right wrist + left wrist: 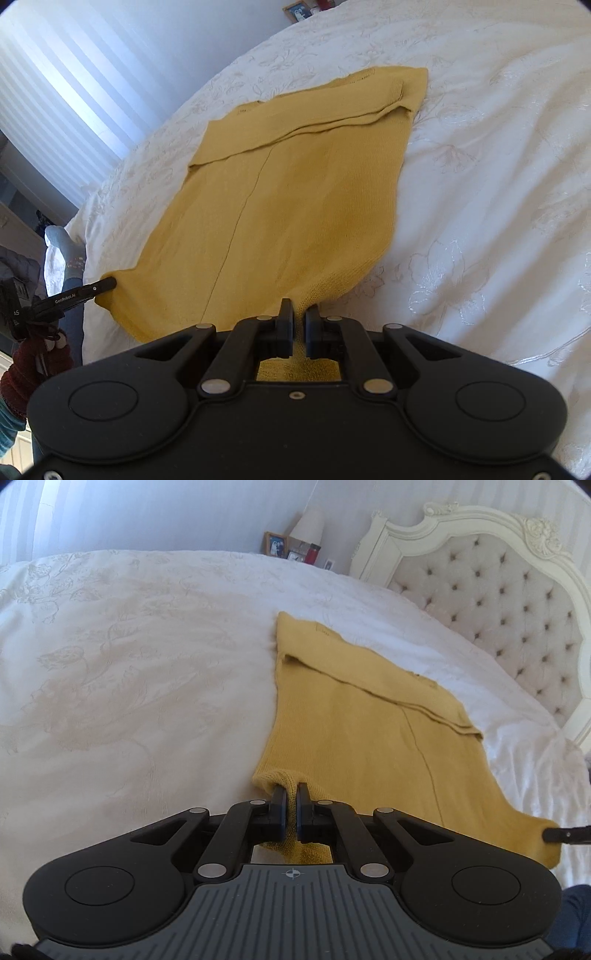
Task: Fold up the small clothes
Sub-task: 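Lift the hem with both tools and fold it onto the yoke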
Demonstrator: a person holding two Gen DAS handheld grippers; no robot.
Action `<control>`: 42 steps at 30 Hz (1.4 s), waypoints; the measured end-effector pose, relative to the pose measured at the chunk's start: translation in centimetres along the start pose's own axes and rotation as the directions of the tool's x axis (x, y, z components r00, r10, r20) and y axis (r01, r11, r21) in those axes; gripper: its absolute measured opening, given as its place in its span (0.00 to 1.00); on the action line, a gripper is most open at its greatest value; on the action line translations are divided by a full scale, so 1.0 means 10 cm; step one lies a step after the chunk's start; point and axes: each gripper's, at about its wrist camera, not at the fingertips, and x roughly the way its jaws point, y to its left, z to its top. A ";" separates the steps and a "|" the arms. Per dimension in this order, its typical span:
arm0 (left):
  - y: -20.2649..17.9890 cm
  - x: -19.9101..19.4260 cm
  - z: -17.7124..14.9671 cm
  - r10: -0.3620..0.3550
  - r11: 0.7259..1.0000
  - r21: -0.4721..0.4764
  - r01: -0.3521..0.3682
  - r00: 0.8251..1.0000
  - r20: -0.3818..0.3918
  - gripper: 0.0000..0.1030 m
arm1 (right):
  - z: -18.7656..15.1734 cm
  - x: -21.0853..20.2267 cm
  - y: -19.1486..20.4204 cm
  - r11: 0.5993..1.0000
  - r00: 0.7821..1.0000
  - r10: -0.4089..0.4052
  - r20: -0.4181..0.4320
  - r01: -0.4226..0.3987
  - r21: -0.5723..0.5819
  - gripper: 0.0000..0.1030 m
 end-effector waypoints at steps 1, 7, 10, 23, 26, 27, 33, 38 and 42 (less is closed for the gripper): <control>-0.02 0.00 0.06 -0.004 1.000 -0.003 0.004 1.000 0.014 0.04 | 0.01 -0.02 -0.01 1.000 1.000 0.003 0.022 -0.003 0.008 0.12; -0.08 0.05 0.42 -0.020 0.999 -0.025 0.022 0.996 0.090 0.04 | 0.20 -0.04 -0.03 0.997 0.989 0.035 0.144 -0.045 0.065 0.12; -0.11 0.11 0.62 -0.030 0.999 -0.028 0.034 0.992 0.126 0.04 | 0.38 -0.05 -0.03 0.996 0.977 0.038 0.208 -0.054 0.075 0.12; -0.34 0.89 1.57 -0.053 0.998 -0.016 0.057 0.977 0.209 0.04 | 1.47 0.32 -0.26 0.991 0.918 -0.035 0.394 -0.020 0.133 0.12; -0.35 1.19 1.69 -0.040 0.998 -0.031 0.046 0.982 0.187 0.04 | 1.67 0.55 -0.38 0.985 0.917 -0.074 0.392 0.005 0.173 0.12; -0.36 1.28 1.71 -0.032 0.999 -0.033 0.039 0.984 0.177 0.04 | 1.72 0.63 -0.42 0.983 0.918 -0.088 0.388 0.017 0.184 0.12; -0.35 1.87 1.77 0.021 1.000 -0.007 -0.021 0.994 0.106 0.04 | 1.92 1.13 -0.62 0.968 0.929 -0.175 0.325 0.102 0.231 0.12; -0.31 2.20 1.76 0.068 0.998 0.005 -0.068 0.996 0.066 0.05 | 1.97 1.44 -0.74 0.960 0.929 -0.231 0.288 0.169 0.223 0.12; -0.30 2.34 1.77 0.090 0.995 0.037 -0.093 0.994 0.060 0.06 | 1.99 1.60 -0.80 0.955 0.922 -0.260 0.286 0.202 0.219 0.12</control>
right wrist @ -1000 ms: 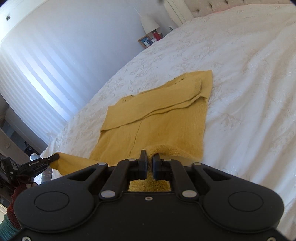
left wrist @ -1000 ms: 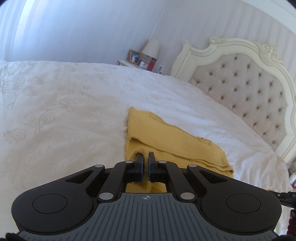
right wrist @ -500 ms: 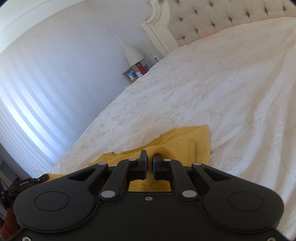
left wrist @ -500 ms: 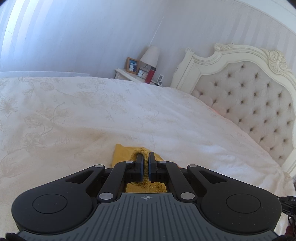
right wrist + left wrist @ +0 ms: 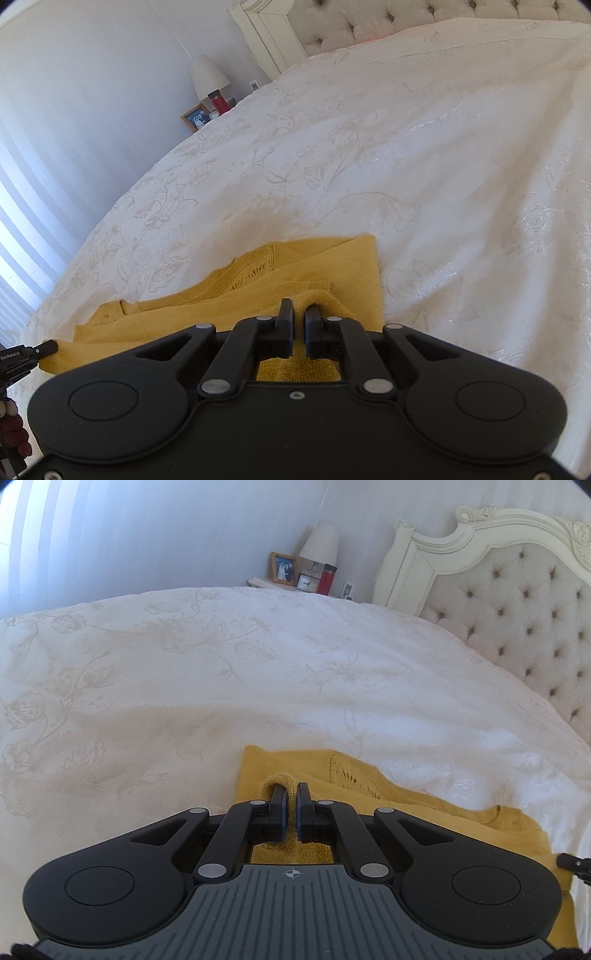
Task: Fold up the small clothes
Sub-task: 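Lift the hem with both tools and fold it onto the yoke, then open both tools and release the folded hem onto the sweater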
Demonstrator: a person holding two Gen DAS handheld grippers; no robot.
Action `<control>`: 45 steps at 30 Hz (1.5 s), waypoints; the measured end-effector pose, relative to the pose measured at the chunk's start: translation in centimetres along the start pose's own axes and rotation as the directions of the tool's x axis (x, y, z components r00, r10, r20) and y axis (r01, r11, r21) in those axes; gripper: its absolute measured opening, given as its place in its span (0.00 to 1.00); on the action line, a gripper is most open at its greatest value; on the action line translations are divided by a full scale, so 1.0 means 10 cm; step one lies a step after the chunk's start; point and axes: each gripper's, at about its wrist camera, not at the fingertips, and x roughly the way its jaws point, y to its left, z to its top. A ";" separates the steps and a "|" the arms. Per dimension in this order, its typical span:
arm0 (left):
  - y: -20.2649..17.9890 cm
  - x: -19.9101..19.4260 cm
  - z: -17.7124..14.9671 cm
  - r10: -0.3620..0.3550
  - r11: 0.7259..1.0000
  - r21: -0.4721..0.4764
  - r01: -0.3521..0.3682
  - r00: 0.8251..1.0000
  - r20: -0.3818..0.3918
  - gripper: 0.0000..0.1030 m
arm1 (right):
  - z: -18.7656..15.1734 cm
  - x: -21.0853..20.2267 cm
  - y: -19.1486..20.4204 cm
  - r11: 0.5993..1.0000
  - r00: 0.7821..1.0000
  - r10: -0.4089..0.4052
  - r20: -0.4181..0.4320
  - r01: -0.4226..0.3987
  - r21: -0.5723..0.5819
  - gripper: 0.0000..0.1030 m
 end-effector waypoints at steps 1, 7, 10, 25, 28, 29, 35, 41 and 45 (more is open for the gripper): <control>0.00 0.05 0.01 0.008 1.000 0.006 -0.008 1.000 -0.005 0.07 | -0.01 0.03 -0.02 1.000 1.000 -0.007 0.000 0.007 0.004 0.12; 0.19 0.27 0.02 -0.077 0.992 -0.102 0.070 0.995 -0.067 0.22 | -0.07 0.12 -0.08 1.000 0.999 -0.021 0.037 0.021 0.011 0.12; 0.25 0.24 0.03 -0.082 0.990 -0.120 0.076 0.996 -0.041 0.45 | -0.12 0.07 -0.06 1.000 0.997 -0.023 0.079 0.024 -0.008 0.13; -0.16 -0.33 -0.15 -0.018 0.991 0.133 0.014 0.999 0.031 0.80 | -0.24 -0.46 0.16 0.990 0.967 -0.045 0.253 0.076 -0.116 0.69; -0.40 -0.33 -0.36 -0.035 0.968 0.248 0.040 0.999 -0.024 0.80 | -0.38 -0.46 0.37 0.959 0.973 -0.046 0.225 0.106 -0.261 0.69; -0.47 -0.31 -0.42 -0.034 0.957 0.288 0.045 0.999 -0.041 0.80 | -0.46 -0.45 0.46 0.938 0.977 -0.042 0.211 0.112 -0.329 0.69; -0.73 -0.07 -0.67 -0.004 0.887 0.459 0.054 0.994 -0.109 0.80 | -0.77 -0.27 0.73 0.830 0.995 -0.052 0.088 0.092 -0.550 0.62; -0.75 0.23 -0.52 0.004 0.908 0.416 0.054 0.991 -0.135 0.80 | -0.69 0.05 0.72 0.809 0.992 -0.124 0.021 0.113 -0.576 0.62; -0.74 0.43 -0.26 0.019 0.923 0.384 0.036 0.990 -0.137 0.80 | -0.49 0.20 0.73 0.806 0.988 -0.152 0.029 0.141 -0.575 0.62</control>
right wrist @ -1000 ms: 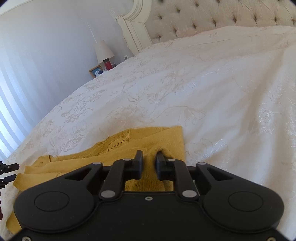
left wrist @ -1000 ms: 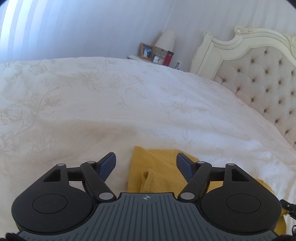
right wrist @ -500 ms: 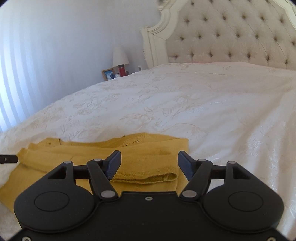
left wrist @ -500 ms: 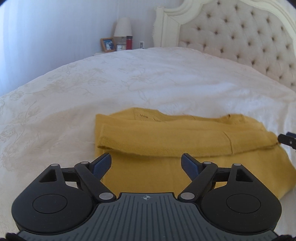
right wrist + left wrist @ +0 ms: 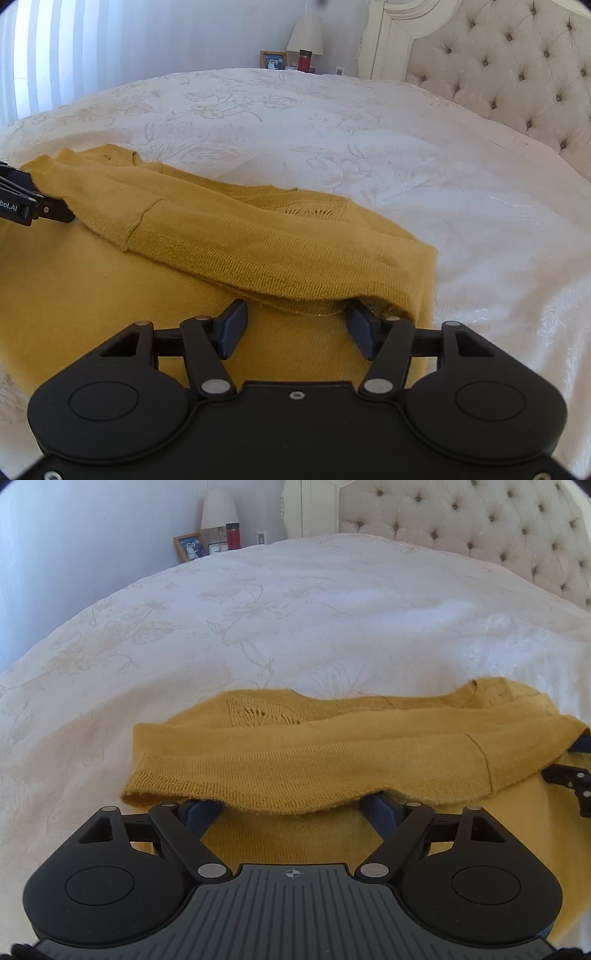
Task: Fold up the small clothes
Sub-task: 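Open both tools and release the folded hem onto the sweater, then move the open right tool to the side edge of the folded sweater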
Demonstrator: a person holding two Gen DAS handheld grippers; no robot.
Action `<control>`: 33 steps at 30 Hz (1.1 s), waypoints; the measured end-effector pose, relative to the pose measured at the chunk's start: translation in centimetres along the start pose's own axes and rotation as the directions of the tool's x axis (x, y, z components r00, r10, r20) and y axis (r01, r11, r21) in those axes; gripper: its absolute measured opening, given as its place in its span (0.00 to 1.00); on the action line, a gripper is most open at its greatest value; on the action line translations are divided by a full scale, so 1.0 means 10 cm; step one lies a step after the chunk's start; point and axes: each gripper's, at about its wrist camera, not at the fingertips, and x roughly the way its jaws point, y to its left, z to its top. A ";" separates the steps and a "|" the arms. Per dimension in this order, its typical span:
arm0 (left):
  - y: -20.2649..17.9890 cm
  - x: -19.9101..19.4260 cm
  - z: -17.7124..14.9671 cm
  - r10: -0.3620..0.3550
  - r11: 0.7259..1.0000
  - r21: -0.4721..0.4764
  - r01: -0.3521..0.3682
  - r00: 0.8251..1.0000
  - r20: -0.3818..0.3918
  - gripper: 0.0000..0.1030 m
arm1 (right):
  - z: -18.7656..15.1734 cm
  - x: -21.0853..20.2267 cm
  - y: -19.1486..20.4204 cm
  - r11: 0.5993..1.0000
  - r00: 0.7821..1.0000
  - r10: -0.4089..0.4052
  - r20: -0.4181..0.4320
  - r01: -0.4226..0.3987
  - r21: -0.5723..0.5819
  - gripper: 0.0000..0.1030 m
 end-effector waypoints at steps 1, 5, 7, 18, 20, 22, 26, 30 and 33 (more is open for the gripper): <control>0.03 0.05 0.07 0.009 1.000 -0.003 -0.009 1.000 0.001 0.80 | 0.05 0.04 -0.03 1.000 1.000 -0.008 -0.001 0.008 0.005 0.62; 0.18 0.19 0.32 0.045 0.998 -0.051 -0.045 0.999 -0.001 0.80 | 0.23 0.23 -0.19 0.998 0.999 -0.040 -0.006 0.040 0.050 0.62; 0.26 0.22 0.41 0.066 0.995 -0.081 -0.065 0.998 0.004 0.80 | 0.28 0.29 -0.28 0.995 0.999 -0.049 -0.014 0.050 0.087 0.62; 0.21 -0.11 0.34 0.022 0.991 -0.129 -0.018 0.999 0.028 0.80 | 0.00 0.05 -0.51 0.966 0.999 -0.035 -0.005 0.036 0.255 0.64; 0.07 -0.14 0.27 0.004 0.995 -0.104 -0.001 1.000 0.022 0.80 | -0.08 0.04 -0.54 0.960 0.999 -0.043 -0.030 0.049 0.275 0.64; -0.06 -0.19 0.17 -0.038 0.996 -0.076 0.039 0.999 0.018 0.80 | -0.15 -0.03 -0.59 0.948 0.999 -0.031 -0.032 0.040 0.315 0.64; -0.31 -0.23 -0.12 -0.063 0.998 -0.020 0.062 0.998 -0.030 0.80 | -0.32 -0.15 -0.65 0.921 0.998 0.004 -0.057 0.019 0.388 0.67; -0.46 -0.33 -0.40 -0.051 0.999 0.016 0.052 0.997 -0.050 0.80 | -0.45 -0.28 -0.60 0.915 0.997 0.003 -0.077 0.028 0.402 0.71; -0.52 -0.40 -0.59 -0.040 0.999 0.025 0.042 0.996 -0.075 0.80 | -0.55 -0.31 -0.54 0.919 0.997 0.004 -0.082 0.029 0.394 0.79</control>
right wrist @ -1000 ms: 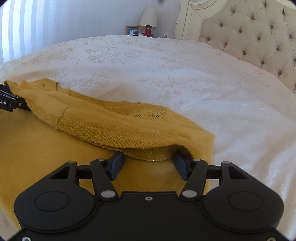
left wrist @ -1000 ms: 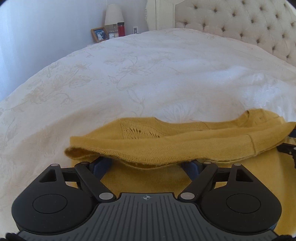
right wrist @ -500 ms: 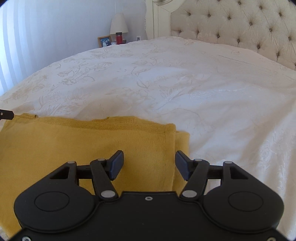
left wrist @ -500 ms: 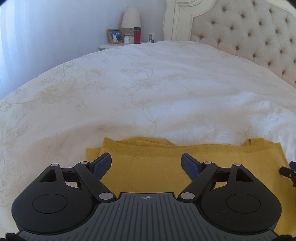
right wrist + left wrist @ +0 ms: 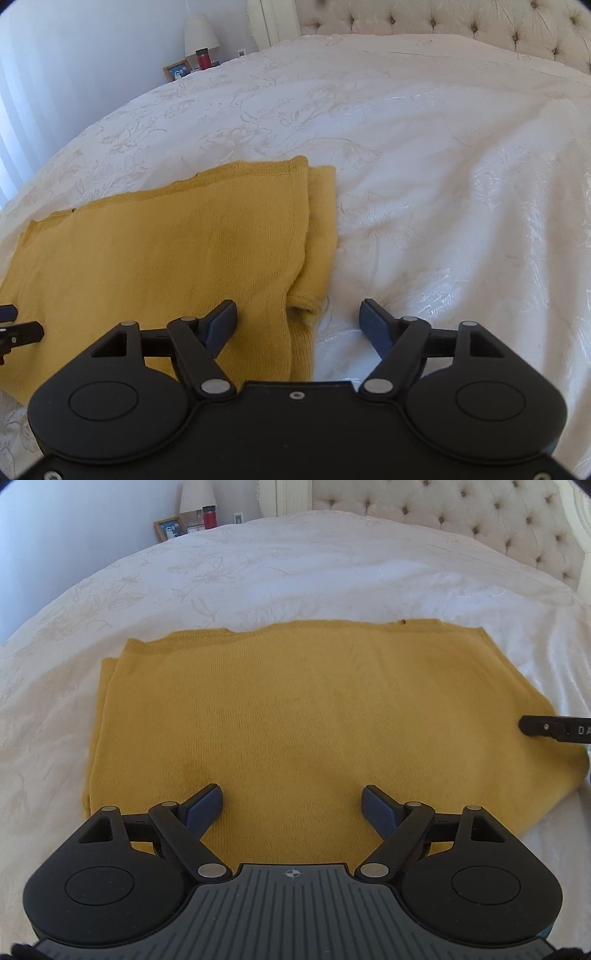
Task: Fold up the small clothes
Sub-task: 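Move the open right tool to the side edge of the folded sweater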
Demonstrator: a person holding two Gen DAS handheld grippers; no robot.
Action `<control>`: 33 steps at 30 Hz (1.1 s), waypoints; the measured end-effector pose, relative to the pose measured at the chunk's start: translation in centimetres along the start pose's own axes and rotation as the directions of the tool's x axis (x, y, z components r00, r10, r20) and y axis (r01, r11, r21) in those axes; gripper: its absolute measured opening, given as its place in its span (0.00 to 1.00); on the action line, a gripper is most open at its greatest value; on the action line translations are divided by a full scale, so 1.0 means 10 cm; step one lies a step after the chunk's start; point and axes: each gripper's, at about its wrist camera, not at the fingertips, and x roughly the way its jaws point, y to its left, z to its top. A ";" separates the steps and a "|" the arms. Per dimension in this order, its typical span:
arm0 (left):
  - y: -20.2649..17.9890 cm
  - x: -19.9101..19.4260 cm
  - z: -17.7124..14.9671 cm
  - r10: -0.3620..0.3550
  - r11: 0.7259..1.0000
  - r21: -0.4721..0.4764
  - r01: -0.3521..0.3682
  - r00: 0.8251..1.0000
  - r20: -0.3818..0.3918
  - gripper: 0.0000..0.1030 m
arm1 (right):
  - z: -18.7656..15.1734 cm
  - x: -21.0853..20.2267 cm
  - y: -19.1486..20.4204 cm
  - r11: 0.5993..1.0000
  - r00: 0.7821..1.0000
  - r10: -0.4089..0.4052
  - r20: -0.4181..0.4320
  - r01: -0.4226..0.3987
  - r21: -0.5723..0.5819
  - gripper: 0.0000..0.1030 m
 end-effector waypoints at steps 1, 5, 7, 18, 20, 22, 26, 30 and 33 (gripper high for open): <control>-0.01 -0.01 -0.05 0.004 1.000 -0.002 -0.004 1.000 -0.003 0.81 | -0.04 0.01 0.01 1.000 1.000 0.000 0.004 0.000 -0.014 0.83; 0.02 -0.01 -0.13 -0.004 0.999 -0.046 0.004 1.000 0.000 0.85 | -0.14 0.02 0.05 0.999 0.999 0.012 0.037 -0.011 -0.044 0.92; 0.03 0.00 -0.15 -0.015 0.997 -0.071 0.016 1.000 0.007 0.90 | -0.11 0.04 0.04 0.998 0.999 0.036 0.019 -0.035 -0.050 0.97; -0.11 0.03 -0.13 0.029 0.999 -0.034 -0.029 0.999 -0.020 0.98 | -0.13 0.07 -0.04 0.995 0.995 0.096 -0.010 -0.096 -0.027 0.99; -0.11 -0.01 -0.05 0.037 0.998 -0.053 -0.038 0.999 -0.027 0.89 | -0.12 0.06 -0.08 0.993 0.993 0.115 -0.014 -0.115 -0.008 0.99; -0.12 -0.05 0.06 0.040 0.998 -0.053 -0.041 0.999 -0.019 0.84 | -0.11 0.05 -0.13 0.991 0.991 0.135 -0.012 -0.135 0.023 0.99; -0.15 0.01 0.41 0.040 0.995 -0.092 -0.038 0.999 0.019 0.84 | -0.09 0.03 -0.18 0.985 0.987 0.157 -0.009 -0.156 0.069 0.99; -0.16 0.22 0.73 0.032 0.987 -0.156 -0.027 0.999 0.033 0.84 | -0.10 0.02 -0.21 0.980 0.985 0.175 0.001 -0.174 0.096 0.99; -0.15 0.42 0.89 0.043 0.976 -0.212 -0.039 0.999 0.018 0.77 | -0.11 0.01 -0.23 0.978 0.983 0.182 0.006 -0.181 0.101 0.99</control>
